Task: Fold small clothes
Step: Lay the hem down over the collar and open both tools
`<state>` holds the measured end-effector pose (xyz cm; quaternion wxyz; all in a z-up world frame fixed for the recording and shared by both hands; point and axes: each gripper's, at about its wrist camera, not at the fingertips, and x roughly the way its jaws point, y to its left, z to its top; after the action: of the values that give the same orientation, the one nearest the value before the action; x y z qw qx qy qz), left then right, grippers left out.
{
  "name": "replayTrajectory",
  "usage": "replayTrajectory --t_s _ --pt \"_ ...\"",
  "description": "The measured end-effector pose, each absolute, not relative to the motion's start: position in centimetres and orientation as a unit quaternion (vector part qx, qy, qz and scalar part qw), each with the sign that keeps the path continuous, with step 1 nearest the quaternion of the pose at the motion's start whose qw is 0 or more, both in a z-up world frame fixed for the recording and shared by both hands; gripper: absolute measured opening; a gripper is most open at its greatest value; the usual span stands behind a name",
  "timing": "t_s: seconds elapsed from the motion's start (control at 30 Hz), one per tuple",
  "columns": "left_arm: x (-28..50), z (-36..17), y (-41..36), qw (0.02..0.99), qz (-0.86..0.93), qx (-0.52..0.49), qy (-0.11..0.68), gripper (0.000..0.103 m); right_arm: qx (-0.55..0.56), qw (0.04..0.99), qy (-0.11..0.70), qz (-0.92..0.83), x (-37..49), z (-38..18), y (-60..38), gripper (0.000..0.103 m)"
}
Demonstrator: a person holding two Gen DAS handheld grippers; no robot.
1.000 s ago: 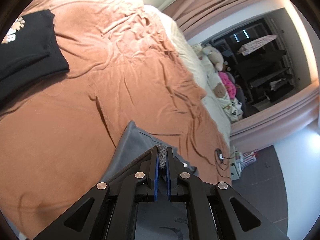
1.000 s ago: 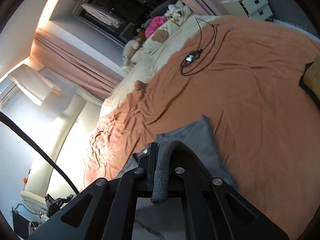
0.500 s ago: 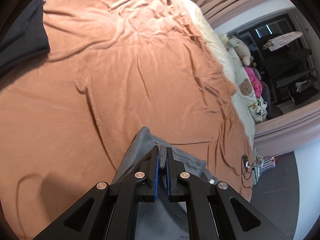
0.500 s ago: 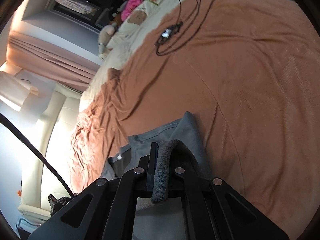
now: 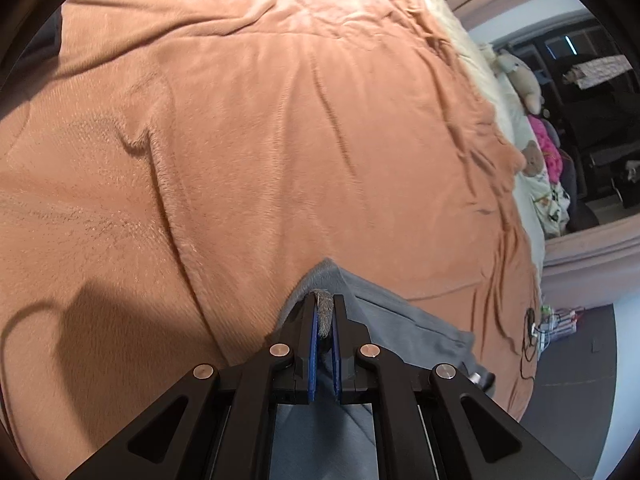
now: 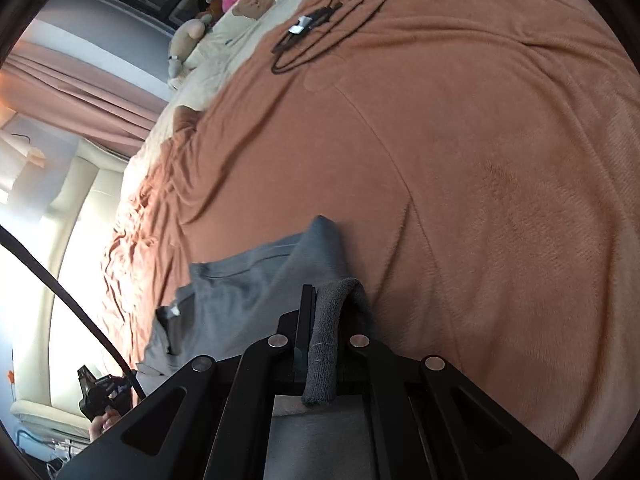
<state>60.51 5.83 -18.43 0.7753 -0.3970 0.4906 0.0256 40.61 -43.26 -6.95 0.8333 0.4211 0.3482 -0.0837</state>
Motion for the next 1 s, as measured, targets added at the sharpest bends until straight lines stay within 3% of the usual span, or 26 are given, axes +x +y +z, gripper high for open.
replayTrajectory --t_s 0.27,0.73,1.0 --pt "60.2 -18.5 7.0 0.770 0.035 -0.414 0.484 0.006 0.423 0.830 0.352 -0.092 41.3 -7.2 -43.1 0.000" --pt "58.7 -10.2 7.3 0.793 0.003 -0.424 0.437 0.005 0.418 0.853 0.306 -0.061 40.0 -2.0 -41.7 0.000" --pt "61.0 -8.8 7.3 0.800 0.010 -0.408 0.440 0.006 0.411 0.854 0.313 -0.063 42.0 -1.2 -42.4 0.000"
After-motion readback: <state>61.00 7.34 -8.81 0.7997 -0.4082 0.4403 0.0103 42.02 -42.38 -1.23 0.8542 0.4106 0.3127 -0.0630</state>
